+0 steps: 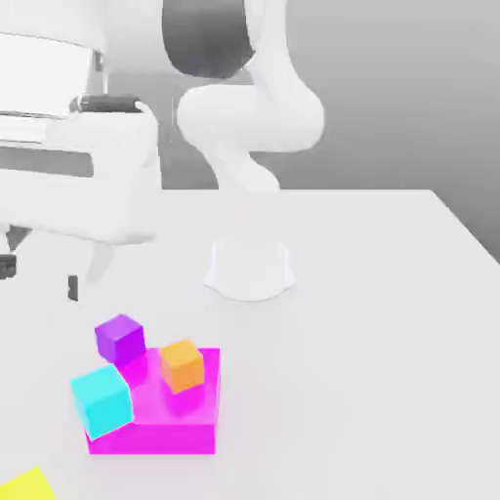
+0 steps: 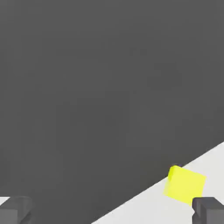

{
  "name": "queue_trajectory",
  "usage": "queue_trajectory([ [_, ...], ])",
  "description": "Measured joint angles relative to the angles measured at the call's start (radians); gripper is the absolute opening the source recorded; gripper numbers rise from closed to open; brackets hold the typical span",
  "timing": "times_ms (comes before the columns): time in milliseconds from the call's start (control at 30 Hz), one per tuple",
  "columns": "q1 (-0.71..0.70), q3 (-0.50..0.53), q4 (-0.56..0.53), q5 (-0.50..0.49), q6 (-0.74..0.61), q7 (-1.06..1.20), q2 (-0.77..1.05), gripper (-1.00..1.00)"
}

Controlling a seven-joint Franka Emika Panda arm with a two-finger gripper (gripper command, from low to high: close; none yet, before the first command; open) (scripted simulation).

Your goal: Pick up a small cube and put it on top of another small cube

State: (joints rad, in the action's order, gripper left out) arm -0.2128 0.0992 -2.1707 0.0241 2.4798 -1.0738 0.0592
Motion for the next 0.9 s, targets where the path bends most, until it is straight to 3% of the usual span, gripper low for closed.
queue_trajectory([
  [333,-0.075,0.038,0.056,0.08,0.076,-0.067,0.366,0.0],
  [467,-0.103,0.016,0.085,0.107,0.17,-0.059,0.511,0.0],
  [500,-0.106,0.011,0.09,0.111,0.187,-0.056,0.533,-1.0],
  [733,-0.106,0.012,0.09,0.112,0.187,-0.056,0.532,-1.0],
  [900,-0.084,0.032,0.035,0.082,0.084,-0.075,0.374,-1.0],
])
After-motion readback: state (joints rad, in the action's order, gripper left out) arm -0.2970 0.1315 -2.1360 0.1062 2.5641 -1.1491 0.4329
